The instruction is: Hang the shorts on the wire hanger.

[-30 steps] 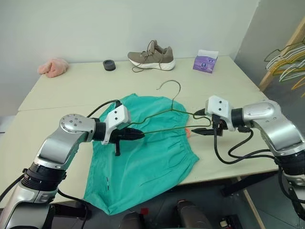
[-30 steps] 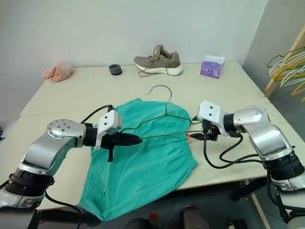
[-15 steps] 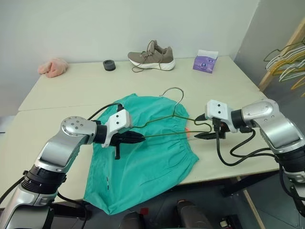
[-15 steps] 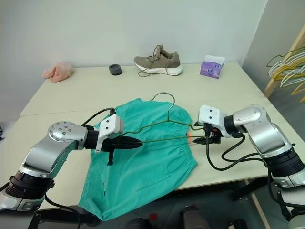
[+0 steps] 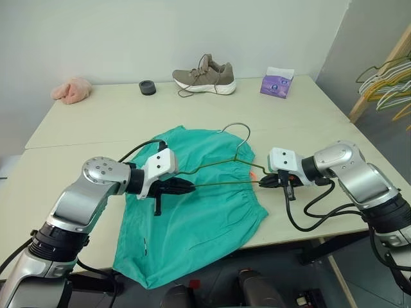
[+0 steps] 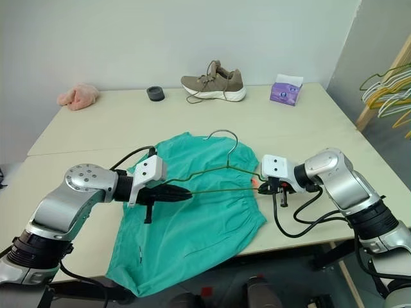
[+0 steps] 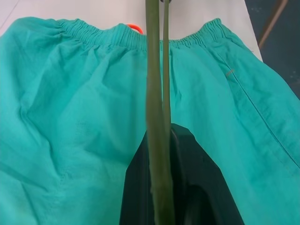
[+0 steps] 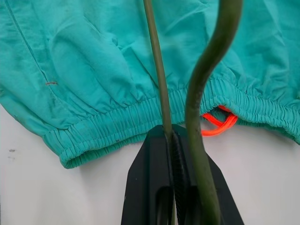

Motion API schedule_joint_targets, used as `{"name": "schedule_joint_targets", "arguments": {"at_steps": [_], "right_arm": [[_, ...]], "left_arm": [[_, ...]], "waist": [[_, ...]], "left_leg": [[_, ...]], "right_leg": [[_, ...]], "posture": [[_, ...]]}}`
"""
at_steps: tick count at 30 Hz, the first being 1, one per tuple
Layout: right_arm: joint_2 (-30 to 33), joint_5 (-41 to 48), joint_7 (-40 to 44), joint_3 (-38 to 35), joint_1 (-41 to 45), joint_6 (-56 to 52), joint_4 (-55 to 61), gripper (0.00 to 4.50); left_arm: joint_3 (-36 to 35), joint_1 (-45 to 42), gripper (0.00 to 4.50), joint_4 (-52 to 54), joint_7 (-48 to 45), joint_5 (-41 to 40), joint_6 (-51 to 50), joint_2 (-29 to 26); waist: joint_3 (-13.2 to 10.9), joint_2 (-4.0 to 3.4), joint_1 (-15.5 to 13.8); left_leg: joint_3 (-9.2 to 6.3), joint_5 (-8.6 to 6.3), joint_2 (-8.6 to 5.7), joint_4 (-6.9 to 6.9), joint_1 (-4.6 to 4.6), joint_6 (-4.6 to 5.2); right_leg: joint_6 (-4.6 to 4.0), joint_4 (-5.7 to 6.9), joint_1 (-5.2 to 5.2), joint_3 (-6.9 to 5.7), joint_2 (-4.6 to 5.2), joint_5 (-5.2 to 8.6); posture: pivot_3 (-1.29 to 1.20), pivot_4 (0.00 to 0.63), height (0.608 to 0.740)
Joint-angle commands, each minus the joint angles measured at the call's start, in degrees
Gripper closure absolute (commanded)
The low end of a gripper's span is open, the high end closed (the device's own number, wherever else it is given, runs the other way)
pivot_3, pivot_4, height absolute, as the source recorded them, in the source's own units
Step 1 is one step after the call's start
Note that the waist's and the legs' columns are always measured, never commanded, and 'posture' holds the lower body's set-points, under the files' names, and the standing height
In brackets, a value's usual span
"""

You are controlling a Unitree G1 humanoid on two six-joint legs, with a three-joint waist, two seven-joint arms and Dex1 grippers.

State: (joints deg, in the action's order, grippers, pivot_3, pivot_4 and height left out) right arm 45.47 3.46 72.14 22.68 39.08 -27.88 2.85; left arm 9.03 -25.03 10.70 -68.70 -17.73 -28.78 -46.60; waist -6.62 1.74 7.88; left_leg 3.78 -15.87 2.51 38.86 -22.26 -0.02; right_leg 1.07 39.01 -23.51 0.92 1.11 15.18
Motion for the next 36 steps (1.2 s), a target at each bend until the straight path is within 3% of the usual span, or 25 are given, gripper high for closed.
{"name": "schedule_joint_targets", "arguments": {"at_steps": [1, 10, 20, 29, 36], "right_arm": [[-0.3, 0.2, -0.6, -1.7, 0.3, 0.1, 1.4, 4.49], [2.5, 0.9, -0.7, -4.3, -3.3, -1.4, 4.7, 4.5], [5.6, 5.5, -5.9, -14.0, -14.4, -11.5, 10.3, 4.5], [6.7, 13.9, -13.5, -33.0, -32.1, -26.4, 15.4, 4.5], [5.4, 16.3, -17.9, -33.7, -37.0, -30.7, 16.2, 4.5]], "left_arm": [[-1.0, -0.1, 4.5, -0.3, 1.0, -0.9, 2.1, 2.0], [-7.9, -3.0, 1.98, -7.0, 8.8, -3.1, 1.6, 9.1], [-18.8, -6.8, 1.98, -12.3, 13.0, -11.2, -7.4, 7.5], [-10.1, 6.5, 1.98, -8.3, 7.2, -7.3, -4.4, 4.4], [-9.6, 7.2, 1.98, -7.3, 8.4, -8.1, -4.4, 6.1]], "waist": [[0.0, 0.0, 0.0], [0.0, 0.0, 0.0], [0.0, 0.01, 0.2], [0.0, 0.02, 0.5], [0.0, 0.07, 1.0]], "left_leg": [[0.0, 0.0, 0.0, 0.0, 0.0, 0.0], [-0.01, 0.0, -0.01, 0.03, -0.03, 0.0], [-0.06, 0.0, 0.01, 0.03, -0.03, 0.0], [0.05, -0.02, 0.01, -0.02, 0.09, -0.05], [0.04, -0.03, 0.01, -0.02, 0.27, -0.04]], "right_leg": [[0.0, 0.0, 0.0, 0.0, 0.0, 0.0], [0.0, 0.0, 0.0, 0.0, 0.02, -0.01], [0.0, 0.0, 0.0, -0.05, 0.01, 0.0], [0.0, -0.04, 0.08, 0.02, 0.06, 0.01], [0.18, -0.03, 0.22, 0.03, 0.02, 0.2]], "posture": [[-0.15, 0.082, 0.74], [-0.18, 0.083, 0.74], [-0.21, 0.083, 0.74], [-0.26, 0.099, 0.74], [-0.27, 0.103, 0.74]]}}
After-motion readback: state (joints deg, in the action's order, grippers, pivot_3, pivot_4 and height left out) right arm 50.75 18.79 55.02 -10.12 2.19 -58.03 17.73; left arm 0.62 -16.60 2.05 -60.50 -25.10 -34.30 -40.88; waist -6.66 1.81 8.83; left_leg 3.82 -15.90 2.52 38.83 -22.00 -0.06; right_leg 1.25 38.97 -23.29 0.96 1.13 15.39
